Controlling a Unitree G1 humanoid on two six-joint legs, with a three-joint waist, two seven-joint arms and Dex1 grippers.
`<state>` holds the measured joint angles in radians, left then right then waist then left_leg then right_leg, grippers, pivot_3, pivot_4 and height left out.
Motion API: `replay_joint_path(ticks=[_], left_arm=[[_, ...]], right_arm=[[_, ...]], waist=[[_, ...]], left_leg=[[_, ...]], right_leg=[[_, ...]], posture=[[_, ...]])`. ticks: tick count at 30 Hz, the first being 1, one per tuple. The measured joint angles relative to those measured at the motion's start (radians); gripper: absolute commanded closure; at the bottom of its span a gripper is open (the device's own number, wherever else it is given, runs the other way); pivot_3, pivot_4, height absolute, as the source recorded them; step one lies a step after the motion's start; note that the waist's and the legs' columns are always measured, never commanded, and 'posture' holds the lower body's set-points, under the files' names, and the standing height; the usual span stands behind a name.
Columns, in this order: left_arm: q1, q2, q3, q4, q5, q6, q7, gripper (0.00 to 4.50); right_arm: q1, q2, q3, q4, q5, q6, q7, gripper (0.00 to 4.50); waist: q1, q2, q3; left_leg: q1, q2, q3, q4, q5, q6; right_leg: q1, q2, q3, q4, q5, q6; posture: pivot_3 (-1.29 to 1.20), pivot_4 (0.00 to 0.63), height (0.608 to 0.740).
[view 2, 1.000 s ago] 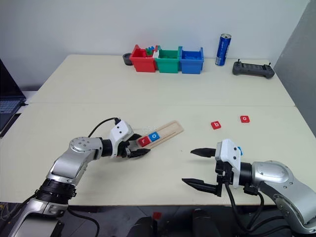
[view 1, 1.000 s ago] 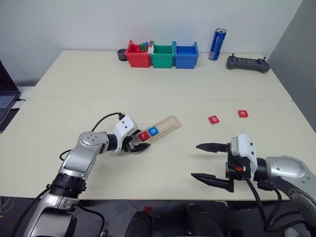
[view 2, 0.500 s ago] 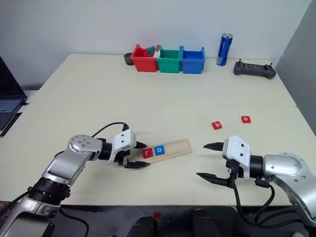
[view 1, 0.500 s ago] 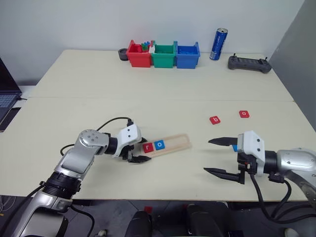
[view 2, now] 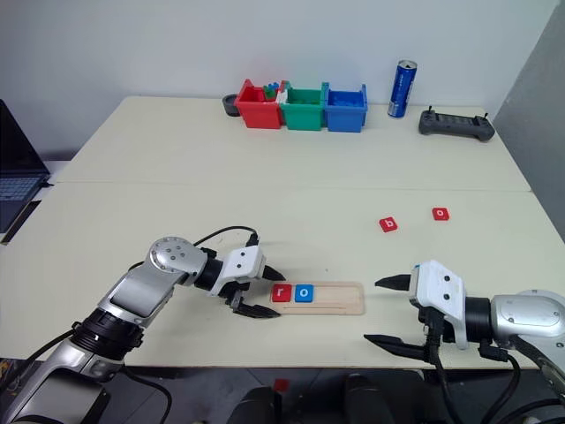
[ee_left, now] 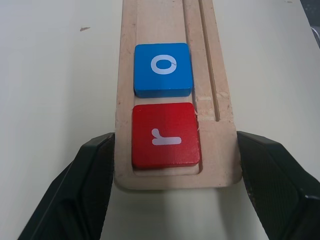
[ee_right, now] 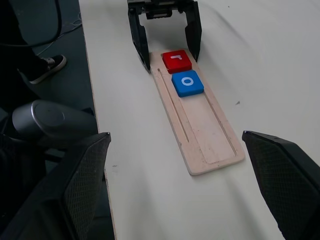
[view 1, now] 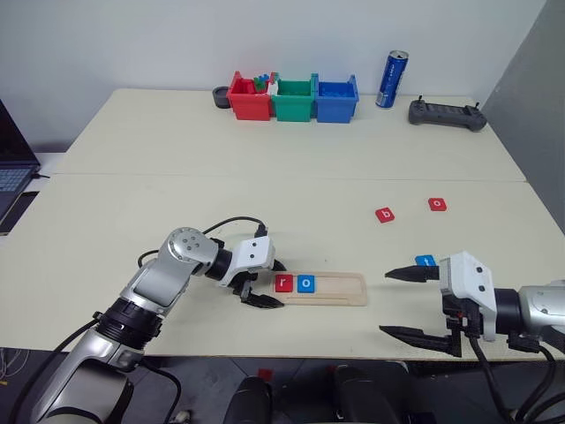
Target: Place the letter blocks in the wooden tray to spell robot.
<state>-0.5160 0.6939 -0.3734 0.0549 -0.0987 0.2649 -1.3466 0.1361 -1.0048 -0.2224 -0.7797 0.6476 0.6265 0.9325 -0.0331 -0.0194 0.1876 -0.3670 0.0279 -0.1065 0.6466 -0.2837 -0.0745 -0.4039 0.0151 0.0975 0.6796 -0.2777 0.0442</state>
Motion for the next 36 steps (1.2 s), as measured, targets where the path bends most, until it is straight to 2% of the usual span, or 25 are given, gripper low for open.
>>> replay_joint_path(ticks=[11,14,15,26,36], left_arm=[[0.0,-0.001,0.0,0.02,0.016,-0.055,0.004,1.11],[0.0,-0.005,0.0,0.025,0.016,-0.054,0.002,0.11],[-0.001,-0.005,0.0,0.025,0.014,-0.054,-0.001,0.03],[0.006,0.027,0.019,0.034,-0.011,-0.07,-0.049,0.03],[0.046,0.078,0.135,0.031,-0.06,-0.078,-0.038,0.03]], right_arm=[[-0.006,-0.001,-0.004,0.041,-0.001,0.016,-0.008,0.0],[-0.013,-0.001,-0.003,0.041,-0.001,0.016,-0.007,0.0],[-0.015,-0.002,-0.003,0.041,-0.001,0.016,-0.006,0.0],[-0.051,-0.001,0.009,0.041,0.003,0.016,0.01,0.0],[-0.08,0.019,0.008,0.071,0.022,0.019,0.001,0.0]], waist=[[0.0,0.0,0.0],[0.0,0.0,0.0],[0.0,0.0,0.0],[-0.001,0.0,0.0],[-0.001,0.0,0.0]], left_leg=[[0.0,0.0,0.0,0.0,0.0,0.0],[0.0,0.0,0.0,0.0,0.0,0.0],[0.0,0.0,0.0,0.0,0.0,0.0],[0.0,0.0,0.0,0.0,0.0,0.0],[0.0,0.0,0.0,0.0,0.0,0.0]], right_leg=[[0.0,0.0,0.0,0.0,0.0,0.0],[0.0,0.0,0.0,0.0,0.0,0.0],[0.0,0.0,0.0,0.0,0.0,0.0],[0.0,0.0,0.0,0.0,0.0,-0.001],[0.0,0.0,0.0,0.0,0.0,-0.001]], posture=[[0.0,0.15,0.74],[0.0,0.15,0.74],[0.0,0.15,0.74],[0.0,0.15,0.74],[0.0,0.15,0.74]])
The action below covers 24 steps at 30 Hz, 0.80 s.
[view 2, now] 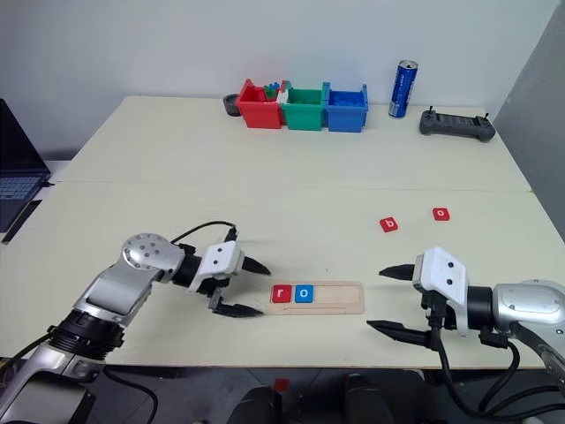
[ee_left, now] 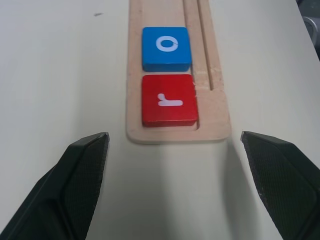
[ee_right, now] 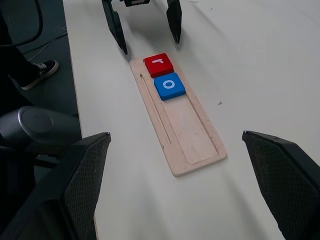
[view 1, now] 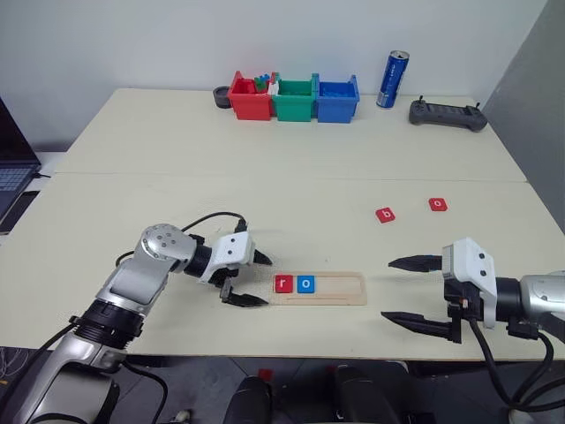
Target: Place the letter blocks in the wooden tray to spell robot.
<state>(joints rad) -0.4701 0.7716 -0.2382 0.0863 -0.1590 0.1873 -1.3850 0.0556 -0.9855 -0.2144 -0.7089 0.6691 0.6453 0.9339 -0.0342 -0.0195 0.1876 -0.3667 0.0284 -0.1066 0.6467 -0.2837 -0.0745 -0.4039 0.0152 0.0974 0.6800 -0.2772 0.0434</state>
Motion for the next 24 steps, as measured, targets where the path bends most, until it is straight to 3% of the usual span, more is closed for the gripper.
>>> replay_joint_path(ticks=[7,13,21,24], left_arm=[[0.101,0.033,0.149,-0.081,-0.097,0.084,0.064,0.03],[0.228,0.007,0.269,-0.159,-0.193,0.063,0.115,0.03],[0.307,-0.002,0.344,-0.182,-0.262,0.061,0.153,0.03],[0.341,-0.002,0.345,-0.197,-0.262,0.043,0.157,0.03]], right_arm=[[-0.063,0.114,0.003,0.072,-0.021,0.019,-0.145,0.0],[-0.181,0.244,0.055,0.194,-0.134,0.088,-0.379,0.0],[-0.254,0.253,0.063,0.214,-0.138,0.261,-0.471,0.0],[-0.232,0.186,0.05,0.194,-0.116,0.336,-0.444,0.0]], waist=[[-0.001,0.0,0.0],[-0.005,0.0,0.0],[-0.004,0.0,0.0],[-0.002,0.0,0.0]], left_leg=[[0.0,0.0,0.0,0.0,0.0,0.0],[0.0,0.0,0.0,0.0,0.0,0.0],[0.0,0.0,0.0,-0.001,0.0,0.0],[0.0,0.0,0.0,-0.001,0.0,0.0]], right_leg=[[0.0,0.0,0.0,0.0,0.0,0.0],[-0.001,0.0,0.0,0.001,0.001,-0.003],[-0.001,0.0,0.0,0.0,0.001,-0.003],[-0.001,-0.001,0.0,0.0,0.001,-0.003]], posture=[[0.0,0.15,0.74],[0.0,0.15,0.74],[0.0,0.15,0.74],[0.0,0.15,0.74]])
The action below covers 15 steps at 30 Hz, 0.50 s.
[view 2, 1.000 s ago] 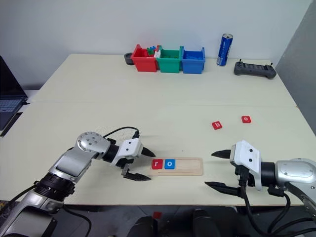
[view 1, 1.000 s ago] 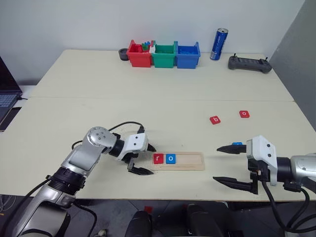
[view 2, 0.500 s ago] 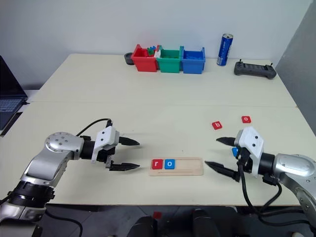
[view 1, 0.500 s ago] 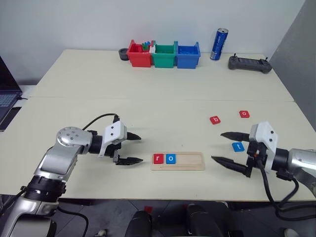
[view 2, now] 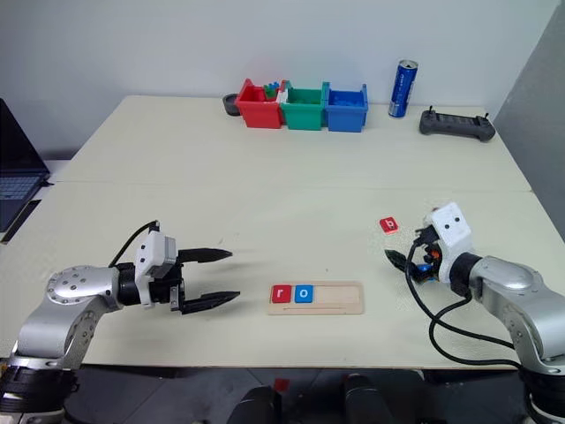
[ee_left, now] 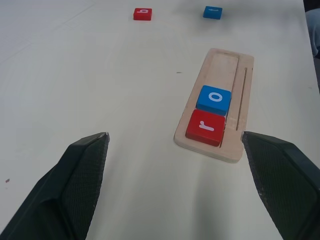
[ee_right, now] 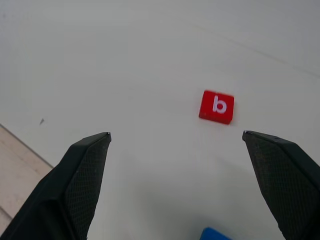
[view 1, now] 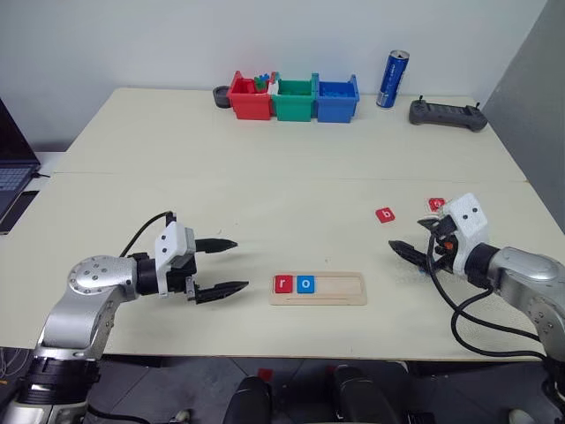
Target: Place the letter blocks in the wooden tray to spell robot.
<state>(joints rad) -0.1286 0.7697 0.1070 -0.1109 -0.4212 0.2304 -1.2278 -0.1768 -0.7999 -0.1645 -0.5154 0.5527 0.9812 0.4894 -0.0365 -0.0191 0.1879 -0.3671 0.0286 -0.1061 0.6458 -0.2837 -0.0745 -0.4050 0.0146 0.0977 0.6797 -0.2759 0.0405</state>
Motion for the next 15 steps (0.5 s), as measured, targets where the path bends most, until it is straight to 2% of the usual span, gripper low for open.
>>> replay_joint_path(ticks=[2,15], left_arm=[[0.006,-0.004,0.0,-0.001,0.0,-0.004,0.013,0.03],[-0.034,-0.027,-0.004,-0.05,-0.01,0.03,0.08,0.03]], right_arm=[[0.017,-0.032,-0.032,-0.022,0.006,0.022,0.013,0.0],[0.049,-0.03,-0.133,0.007,-0.03,-0.05,0.012,0.0]], waist=[[0.002,0.0,0.0],[0.002,0.0,0.0]], left_leg=[[0.0,0.0,0.0,0.0,0.0,0.0],[0.0,0.0,0.0,0.0,0.0,0.0]], right_leg=[[0.0,0.0,0.0,0.0,0.0,0.0],[0.0,0.0,0.0,0.0,-0.001,0.001]], posture=[[0.0,0.15,0.74],[0.0,0.15,0.74]])
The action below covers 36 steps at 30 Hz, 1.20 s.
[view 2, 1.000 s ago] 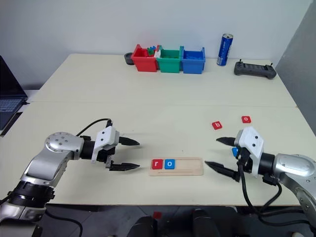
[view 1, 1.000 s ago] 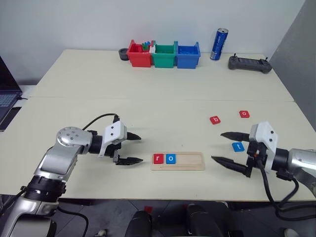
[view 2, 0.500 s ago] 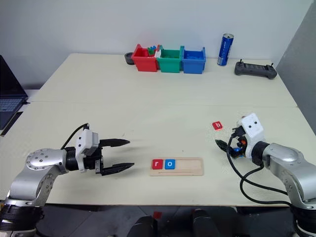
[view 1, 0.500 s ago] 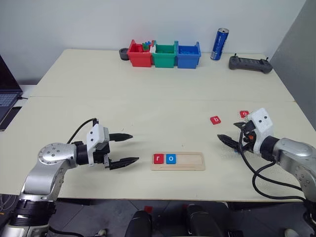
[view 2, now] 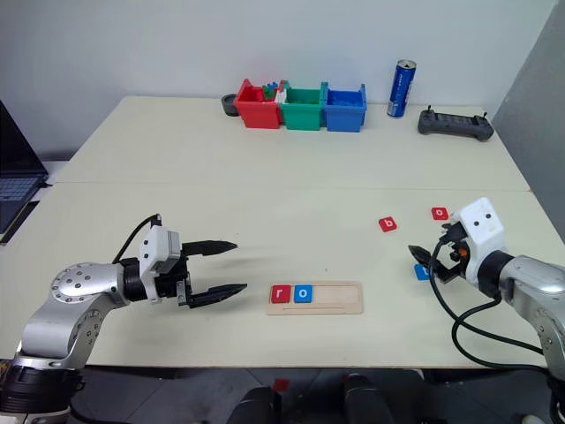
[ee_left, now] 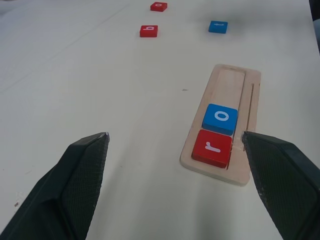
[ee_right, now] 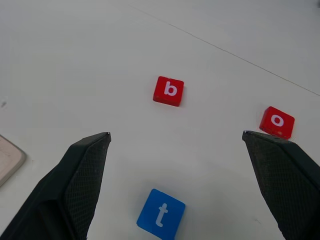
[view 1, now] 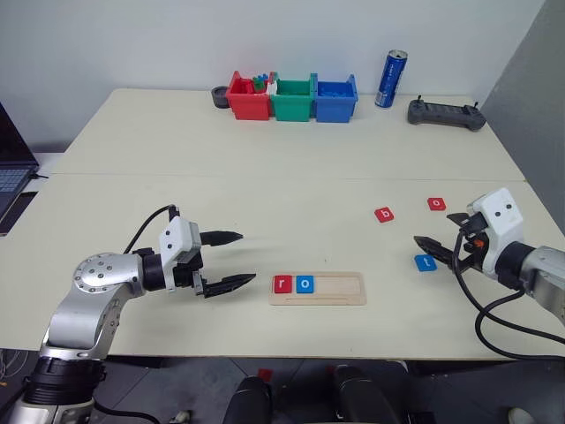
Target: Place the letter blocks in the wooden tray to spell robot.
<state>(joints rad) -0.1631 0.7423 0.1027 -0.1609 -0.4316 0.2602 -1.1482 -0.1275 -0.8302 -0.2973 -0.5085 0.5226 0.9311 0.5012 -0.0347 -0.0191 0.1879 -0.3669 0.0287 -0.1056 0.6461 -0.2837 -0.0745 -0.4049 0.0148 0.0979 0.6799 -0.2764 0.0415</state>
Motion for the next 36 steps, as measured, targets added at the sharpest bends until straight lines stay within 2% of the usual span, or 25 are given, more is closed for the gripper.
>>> replay_joint_path(ticks=[7,24,28,32,36], left_arm=[[-0.007,0.0,-0.017,-0.022,0.0,0.013,0.007,0.03],[-0.057,-0.001,-0.041,-0.021,0.001,0.044,0.028,0.03],[-0.067,-0.002,-0.043,-0.058,0.0,0.063,0.051,0.03],[-0.072,-0.014,-0.056,-0.078,0.0,0.081,0.071,0.03],[-0.084,-0.016,-0.058,-0.079,-0.003,0.089,0.072,0.03]], right_arm=[[0.0,-0.006,-0.037,0.011,0.008,0.044,-0.002,0.0],[0.022,-0.003,-0.03,-0.043,0.01,0.058,0.009,0.0],[0.002,0.024,0.02,-0.049,0.002,0.024,0.013,0.0],[-0.07,0.046,0.132,-0.02,-0.039,-0.027,0.014,0.0],[-0.192,0.148,0.21,0.117,-0.098,-0.046,-0.046,0.0]], waist=[[0.0,0.0,0.0],[0.0,0.0,0.0],[-0.004,0.0,0.0],[-0.008,0.0,0.0],[-0.016,0.0,0.0]], left_leg=[[0.0,0.0,0.0,0.0,0.0,0.0],[0.0,0.0,0.0,0.0,0.0,0.0],[0.0,0.0,0.0,0.0,0.0,0.0],[0.0,0.0,0.0,0.0,0.0,0.0],[0.0,0.0,0.0,0.0,0.0,0.0]], right_leg=[[0.0,0.0,0.0,0.0,0.0,0.0],[0.0,0.0,0.0,0.0,0.0,0.0],[0.0,0.0,0.0,0.0,0.0,0.0],[0.0,0.0,0.0,0.0,0.0,0.0],[0.0,0.0,0.0,0.0,0.001,-0.001]], posture=[[0.0,0.15,0.74],[0.0,0.15,0.74],[0.0,0.15,0.74],[0.0,0.15,0.74],[0.0,0.15,0.74]])
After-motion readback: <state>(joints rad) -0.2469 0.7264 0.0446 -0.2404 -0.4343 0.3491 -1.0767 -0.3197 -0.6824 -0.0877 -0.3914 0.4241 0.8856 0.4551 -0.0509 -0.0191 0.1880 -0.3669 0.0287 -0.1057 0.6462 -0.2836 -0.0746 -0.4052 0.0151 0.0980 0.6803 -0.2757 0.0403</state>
